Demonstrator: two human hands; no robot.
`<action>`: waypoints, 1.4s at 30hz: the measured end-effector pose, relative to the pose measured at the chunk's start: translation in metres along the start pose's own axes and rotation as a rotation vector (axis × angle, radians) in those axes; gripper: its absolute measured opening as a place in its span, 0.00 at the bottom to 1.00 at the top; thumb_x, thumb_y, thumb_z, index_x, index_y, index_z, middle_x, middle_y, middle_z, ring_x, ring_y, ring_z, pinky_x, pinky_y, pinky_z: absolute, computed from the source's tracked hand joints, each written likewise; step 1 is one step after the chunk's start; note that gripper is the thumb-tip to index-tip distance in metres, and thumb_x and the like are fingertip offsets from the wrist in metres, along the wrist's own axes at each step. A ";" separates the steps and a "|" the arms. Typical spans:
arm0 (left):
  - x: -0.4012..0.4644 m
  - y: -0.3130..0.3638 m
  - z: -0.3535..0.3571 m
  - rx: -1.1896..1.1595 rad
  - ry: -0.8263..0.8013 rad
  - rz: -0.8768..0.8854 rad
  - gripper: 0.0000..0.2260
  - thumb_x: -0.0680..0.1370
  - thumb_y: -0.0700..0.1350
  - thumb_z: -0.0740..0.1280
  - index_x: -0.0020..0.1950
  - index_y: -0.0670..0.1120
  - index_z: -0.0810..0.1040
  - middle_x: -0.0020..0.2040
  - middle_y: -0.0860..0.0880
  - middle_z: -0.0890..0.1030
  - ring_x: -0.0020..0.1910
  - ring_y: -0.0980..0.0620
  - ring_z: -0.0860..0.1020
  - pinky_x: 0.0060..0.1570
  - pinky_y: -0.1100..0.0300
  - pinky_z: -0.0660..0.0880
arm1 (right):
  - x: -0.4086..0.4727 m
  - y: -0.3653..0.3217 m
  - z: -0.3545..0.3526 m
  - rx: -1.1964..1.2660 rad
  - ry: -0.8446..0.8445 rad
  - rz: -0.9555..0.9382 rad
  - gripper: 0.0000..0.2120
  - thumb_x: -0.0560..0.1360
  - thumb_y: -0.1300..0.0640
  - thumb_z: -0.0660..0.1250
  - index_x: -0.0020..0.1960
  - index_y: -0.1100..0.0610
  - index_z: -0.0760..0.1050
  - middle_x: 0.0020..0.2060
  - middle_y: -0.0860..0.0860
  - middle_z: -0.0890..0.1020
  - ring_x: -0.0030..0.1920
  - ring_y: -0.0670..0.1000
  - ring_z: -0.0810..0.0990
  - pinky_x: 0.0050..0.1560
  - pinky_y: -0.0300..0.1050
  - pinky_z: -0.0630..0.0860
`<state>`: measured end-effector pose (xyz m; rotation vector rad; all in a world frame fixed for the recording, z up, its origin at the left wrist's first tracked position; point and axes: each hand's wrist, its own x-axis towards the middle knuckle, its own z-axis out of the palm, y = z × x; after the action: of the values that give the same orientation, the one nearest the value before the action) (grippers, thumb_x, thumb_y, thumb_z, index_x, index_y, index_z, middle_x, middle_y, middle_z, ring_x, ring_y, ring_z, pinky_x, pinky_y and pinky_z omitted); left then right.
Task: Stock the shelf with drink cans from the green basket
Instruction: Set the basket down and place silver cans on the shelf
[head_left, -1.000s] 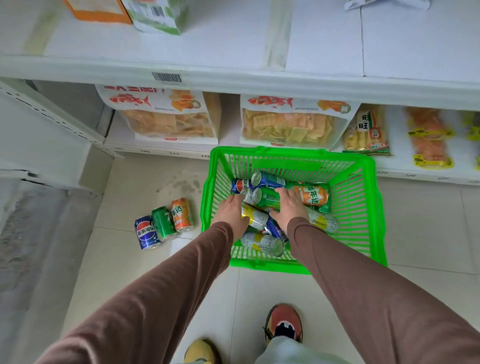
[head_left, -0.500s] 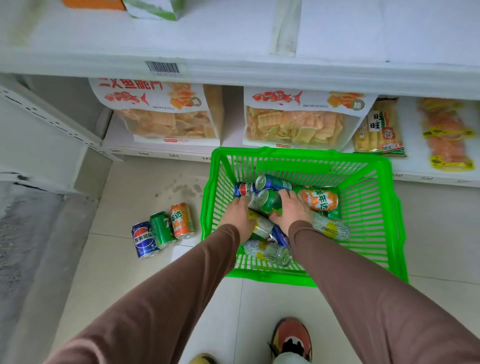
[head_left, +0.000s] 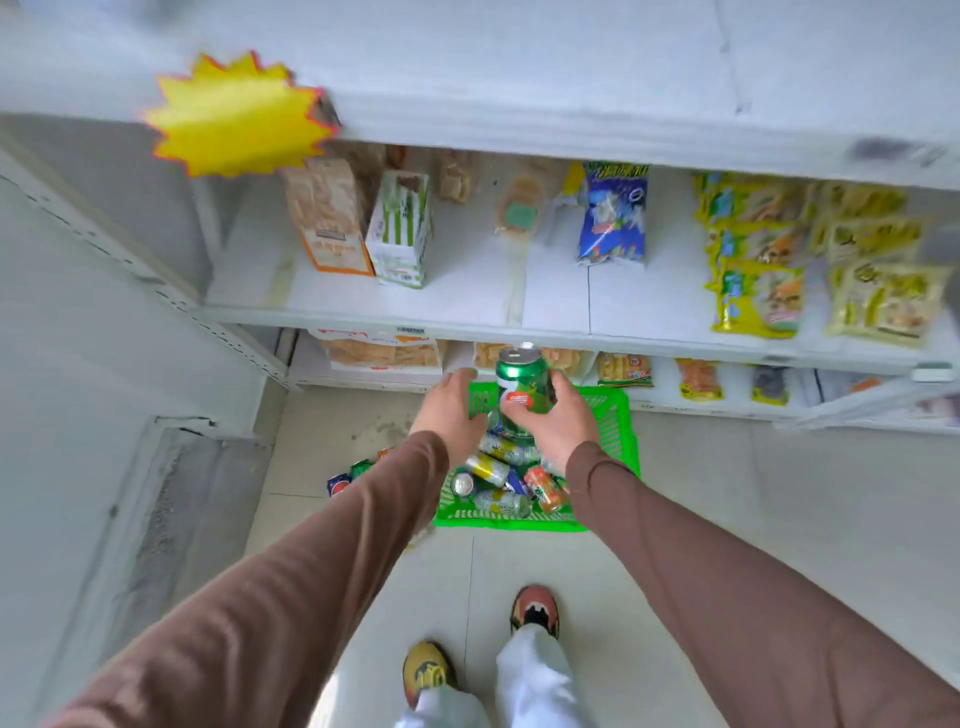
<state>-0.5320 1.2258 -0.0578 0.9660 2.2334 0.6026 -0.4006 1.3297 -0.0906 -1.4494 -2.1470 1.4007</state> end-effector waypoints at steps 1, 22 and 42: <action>-0.011 0.018 -0.025 -0.007 0.017 0.031 0.27 0.75 0.40 0.67 0.73 0.42 0.63 0.69 0.42 0.71 0.67 0.43 0.70 0.67 0.53 0.66 | -0.012 -0.028 -0.016 0.021 0.011 -0.022 0.25 0.67 0.41 0.77 0.59 0.48 0.75 0.52 0.46 0.83 0.51 0.50 0.82 0.54 0.49 0.79; 0.010 0.192 -0.280 -0.071 0.287 0.302 0.26 0.74 0.39 0.66 0.71 0.44 0.66 0.65 0.44 0.73 0.63 0.46 0.73 0.64 0.53 0.69 | 0.056 -0.316 -0.174 0.141 0.081 -0.372 0.30 0.69 0.50 0.79 0.66 0.47 0.70 0.60 0.53 0.79 0.63 0.51 0.76 0.67 0.53 0.73; 0.215 0.267 -0.289 -0.075 0.318 0.183 0.30 0.74 0.41 0.65 0.75 0.47 0.60 0.69 0.46 0.71 0.67 0.47 0.71 0.67 0.54 0.68 | 0.279 -0.359 -0.196 0.294 -0.029 -0.399 0.39 0.72 0.63 0.75 0.77 0.53 0.60 0.67 0.52 0.76 0.66 0.54 0.76 0.70 0.56 0.72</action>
<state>-0.7211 1.5120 0.2311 1.1073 2.3899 0.9744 -0.6429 1.6438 0.2055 -0.8456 -1.9948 1.5035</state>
